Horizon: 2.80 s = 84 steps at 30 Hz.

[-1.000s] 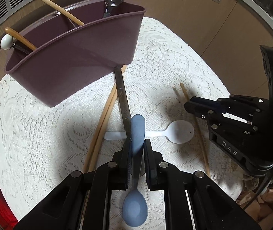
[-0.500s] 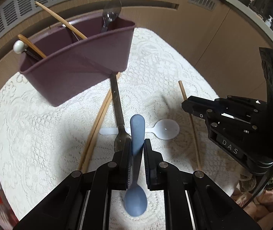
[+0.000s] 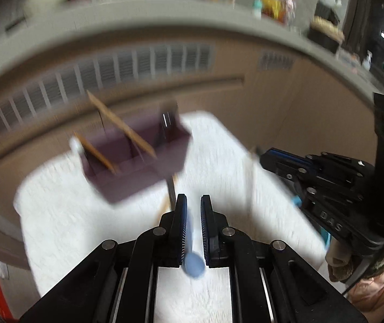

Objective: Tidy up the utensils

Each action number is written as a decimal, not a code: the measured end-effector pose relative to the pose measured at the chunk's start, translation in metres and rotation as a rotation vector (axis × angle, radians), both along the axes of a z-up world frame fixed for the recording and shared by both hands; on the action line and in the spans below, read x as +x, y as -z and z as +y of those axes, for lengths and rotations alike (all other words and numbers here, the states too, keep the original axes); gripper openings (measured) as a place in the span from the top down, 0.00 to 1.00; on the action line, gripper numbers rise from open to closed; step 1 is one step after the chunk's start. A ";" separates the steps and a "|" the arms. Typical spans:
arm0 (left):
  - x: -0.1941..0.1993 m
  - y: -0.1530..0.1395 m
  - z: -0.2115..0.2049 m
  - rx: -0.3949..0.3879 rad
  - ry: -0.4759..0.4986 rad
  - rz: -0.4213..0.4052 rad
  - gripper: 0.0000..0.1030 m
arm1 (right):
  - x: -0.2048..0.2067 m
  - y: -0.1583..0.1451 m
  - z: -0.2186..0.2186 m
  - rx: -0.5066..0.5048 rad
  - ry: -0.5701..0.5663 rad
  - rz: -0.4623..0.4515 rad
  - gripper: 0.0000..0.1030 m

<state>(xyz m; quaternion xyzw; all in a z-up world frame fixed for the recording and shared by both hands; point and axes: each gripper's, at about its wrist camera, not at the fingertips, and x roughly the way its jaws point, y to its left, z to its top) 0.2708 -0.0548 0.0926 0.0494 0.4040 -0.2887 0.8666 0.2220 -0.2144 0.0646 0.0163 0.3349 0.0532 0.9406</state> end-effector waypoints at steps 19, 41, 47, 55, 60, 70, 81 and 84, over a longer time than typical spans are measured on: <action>0.075 0.130 0.007 0.088 -0.217 0.349 0.86 | 0.084 0.091 -0.004 -0.039 -0.069 0.244 0.80; 0.086 0.188 -0.003 -0.013 -0.477 0.511 0.59 | 0.071 0.156 -0.006 -0.032 -0.045 0.305 0.94; 0.065 0.185 -0.025 0.037 -0.437 0.369 0.80 | 0.056 0.150 -0.014 0.021 -0.056 0.278 0.94; -0.006 0.137 0.010 -0.036 -0.447 0.155 0.89 | 0.023 0.106 -0.018 0.100 -0.090 0.177 0.94; -0.035 0.055 0.032 -0.126 -0.451 -0.069 0.89 | 0.007 0.060 -0.016 0.147 -0.106 0.054 0.94; -0.013 -0.117 0.056 -0.227 -0.426 -0.446 0.89 | 0.028 -0.114 -0.007 0.178 -0.129 -0.372 0.94; 0.053 -0.109 0.073 -0.198 -0.405 -0.456 0.89 | 0.098 -0.130 0.024 0.142 -0.171 -0.476 0.94; 0.069 -0.068 0.077 -0.162 -0.379 -0.332 0.88 | 0.123 -0.105 0.028 0.142 -0.166 -0.408 0.94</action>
